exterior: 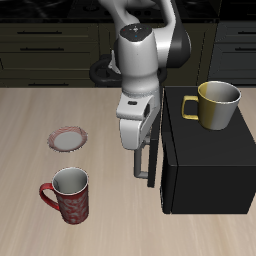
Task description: Open the microwave
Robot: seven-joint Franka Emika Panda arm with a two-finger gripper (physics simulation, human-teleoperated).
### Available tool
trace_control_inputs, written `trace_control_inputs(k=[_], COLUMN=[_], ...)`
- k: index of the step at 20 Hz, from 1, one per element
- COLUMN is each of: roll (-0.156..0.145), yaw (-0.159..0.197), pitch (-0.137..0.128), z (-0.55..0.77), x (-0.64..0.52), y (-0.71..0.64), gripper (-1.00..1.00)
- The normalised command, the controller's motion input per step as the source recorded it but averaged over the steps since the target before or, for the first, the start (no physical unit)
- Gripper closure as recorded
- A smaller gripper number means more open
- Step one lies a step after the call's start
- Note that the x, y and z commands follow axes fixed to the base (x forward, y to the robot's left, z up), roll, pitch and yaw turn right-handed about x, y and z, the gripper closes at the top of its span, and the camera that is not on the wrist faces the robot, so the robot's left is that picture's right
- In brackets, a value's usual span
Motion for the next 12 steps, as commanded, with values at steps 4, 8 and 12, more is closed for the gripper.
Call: trace_control_inputs(k=[4, 8, 12], roll=[-0.017, -0.01, 0.01], yaw=[-0.085, -0.08, -0.104], pitch=[-0.005, -0.02, -0.02], z=[0.15, 0.12, 0.09], x=[-0.06, -0.12, -0.23], y=[-0.21, -0.15, -0.1], gripper=[1.0, 1.0, 1.0])
